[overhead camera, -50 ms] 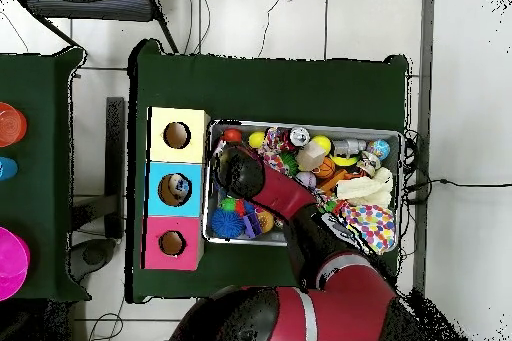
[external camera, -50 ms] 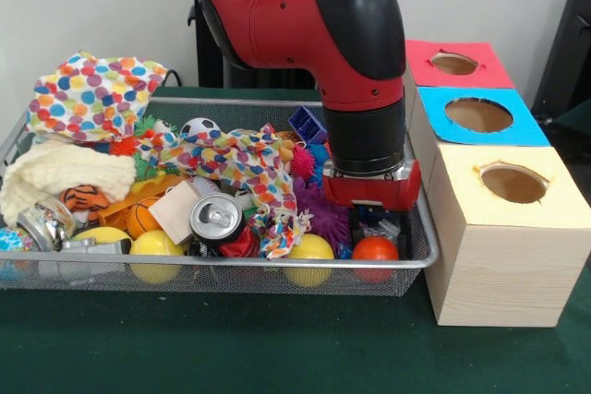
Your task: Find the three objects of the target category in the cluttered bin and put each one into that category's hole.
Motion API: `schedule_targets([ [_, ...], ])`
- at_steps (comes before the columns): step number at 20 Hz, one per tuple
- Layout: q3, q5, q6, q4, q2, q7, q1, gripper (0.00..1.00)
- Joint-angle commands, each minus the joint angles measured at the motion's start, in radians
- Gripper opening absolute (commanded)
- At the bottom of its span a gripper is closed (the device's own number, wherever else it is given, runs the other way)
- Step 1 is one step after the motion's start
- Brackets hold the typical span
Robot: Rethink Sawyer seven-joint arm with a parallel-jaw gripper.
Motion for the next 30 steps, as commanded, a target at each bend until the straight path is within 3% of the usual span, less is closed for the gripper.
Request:
schedule_targets([
  [1, 0.083, 0.007, -0.053, 0.002, 0.052, 0.221, -0.016, 1.0],
  [5, 0.038, -0.01, -0.041, -0.019, 0.045, 0.185, 0.009, 1.0],
  [9, -0.053, 0.018, 0.031, -0.055, 0.036, 0.167, 0.071, 1.0],
  [10, -0.082, 0.02, 0.043, -0.066, 0.036, 0.164, 0.092, 0.0],
  [16, -0.197, 0.034, 0.116, -0.112, 0.036, 0.151, 0.164, 0.0],
  [20, -0.175, 0.038, 0.104, -0.096, 0.04, 0.167, 0.141, 0.0],
  [30, -0.225, 0.051, 0.193, -0.123, 0.034, 0.173, 0.167, 0.0],
])
